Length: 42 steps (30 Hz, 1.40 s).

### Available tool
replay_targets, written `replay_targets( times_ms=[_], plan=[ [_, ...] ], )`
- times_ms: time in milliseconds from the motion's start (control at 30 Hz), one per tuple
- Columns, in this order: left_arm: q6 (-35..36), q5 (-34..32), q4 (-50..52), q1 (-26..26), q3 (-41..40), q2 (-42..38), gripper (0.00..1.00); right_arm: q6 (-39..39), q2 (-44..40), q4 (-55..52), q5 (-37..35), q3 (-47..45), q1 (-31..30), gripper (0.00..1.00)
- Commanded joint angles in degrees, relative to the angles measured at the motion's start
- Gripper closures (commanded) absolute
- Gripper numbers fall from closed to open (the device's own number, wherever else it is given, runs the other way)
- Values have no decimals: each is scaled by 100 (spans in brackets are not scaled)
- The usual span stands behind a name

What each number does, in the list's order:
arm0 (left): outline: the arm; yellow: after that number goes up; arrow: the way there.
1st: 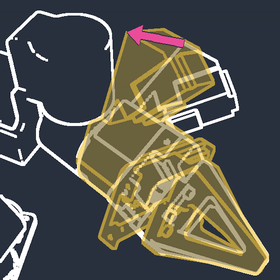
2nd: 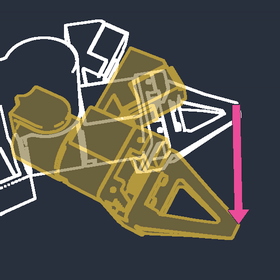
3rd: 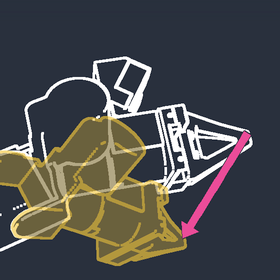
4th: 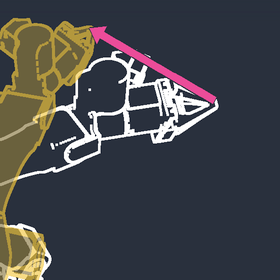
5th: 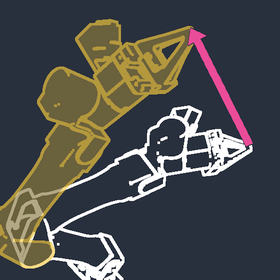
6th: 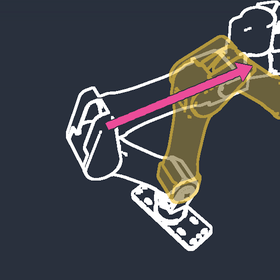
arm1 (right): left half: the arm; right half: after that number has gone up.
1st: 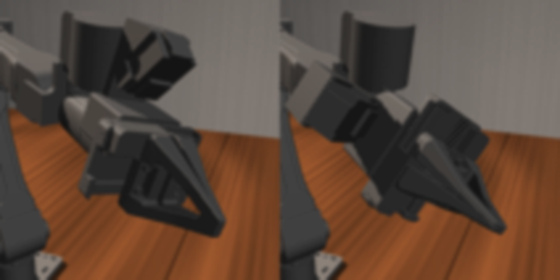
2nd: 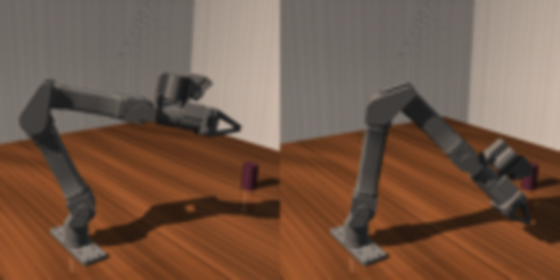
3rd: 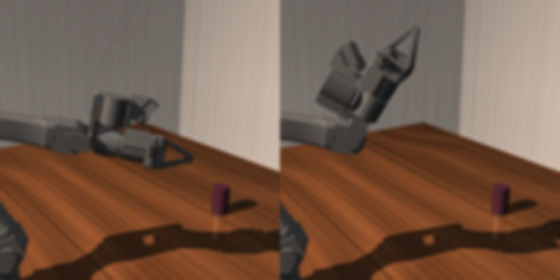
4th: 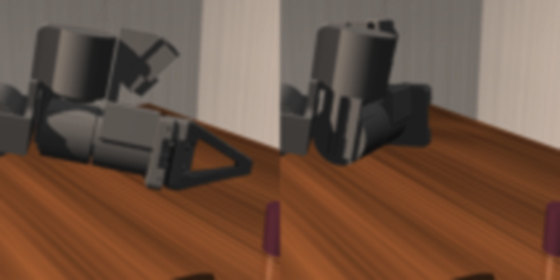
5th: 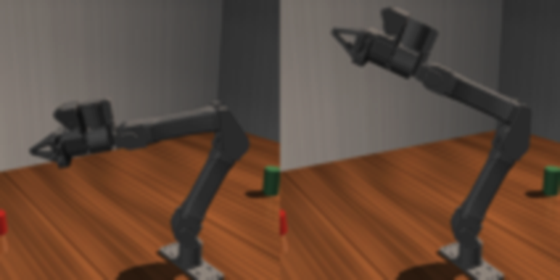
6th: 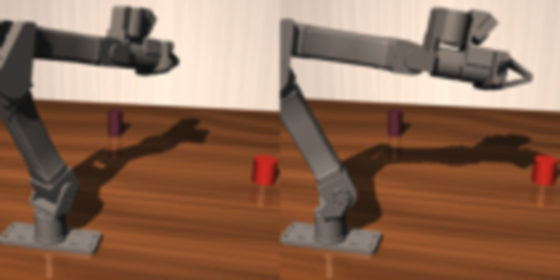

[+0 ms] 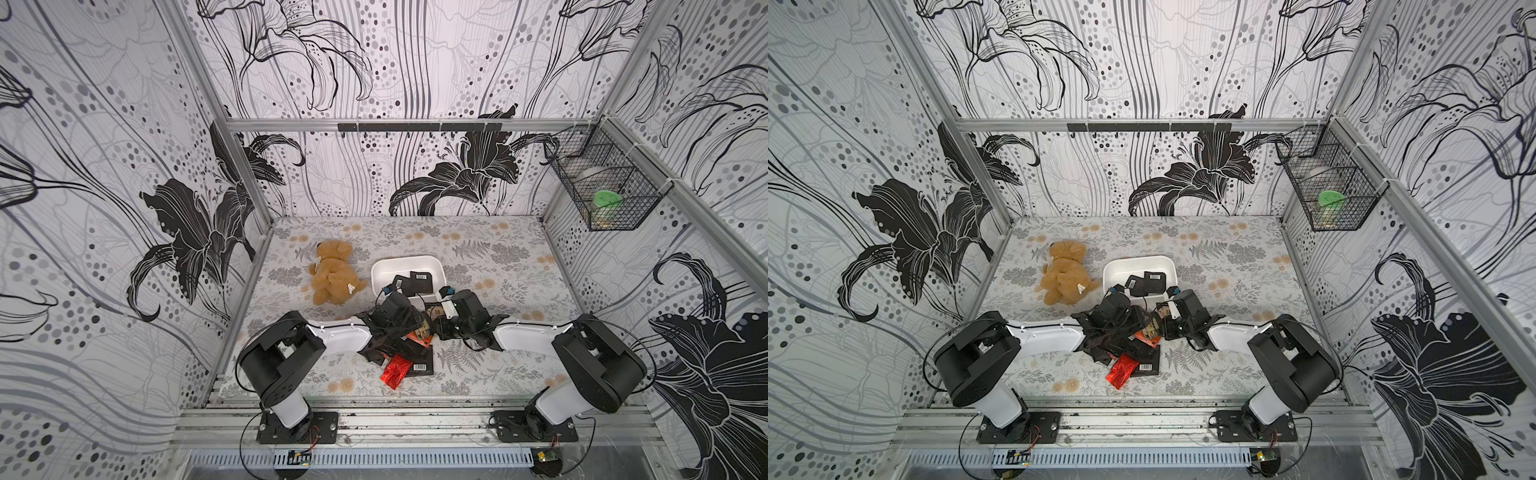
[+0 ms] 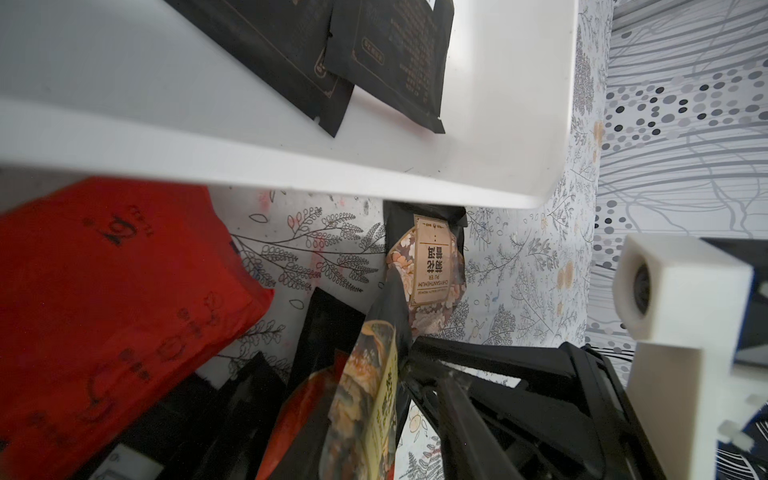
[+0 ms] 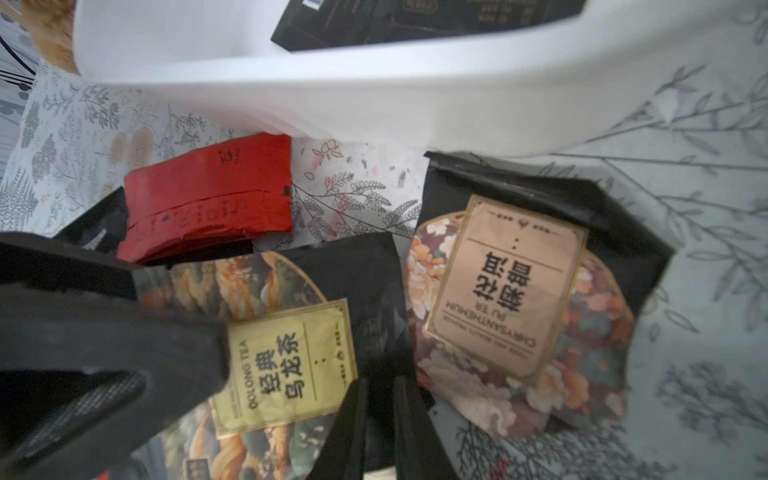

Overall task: Put the tea bags into the storage box
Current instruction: Pick up the tea bag from the center of the board, then place the tea bag in the storage box.

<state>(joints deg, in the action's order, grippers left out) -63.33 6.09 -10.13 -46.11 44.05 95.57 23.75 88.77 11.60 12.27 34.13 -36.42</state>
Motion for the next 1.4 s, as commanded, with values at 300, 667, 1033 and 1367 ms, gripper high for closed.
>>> replay_targets(
  times_ms=[300, 667, 1033, 1367],
  plan=[
    [73, -7, -64, -31, 16, -119, 86, -26, -265, 47, -4, -86, -43, 82],
    [411, -367, 844, -25, -10, -1067, 100, -38, -1347, 47, -813, -554, -47, 79],
    [1510, -1725, 2657, 364, 1527, -1332, 100, 313, -1968, -253, -1905, -778, -43, 50],
    [1806, -1379, 2662, 814, 3194, 235, 100, 418, -2219, -537, -2319, -771, -43, 4]
  ],
)
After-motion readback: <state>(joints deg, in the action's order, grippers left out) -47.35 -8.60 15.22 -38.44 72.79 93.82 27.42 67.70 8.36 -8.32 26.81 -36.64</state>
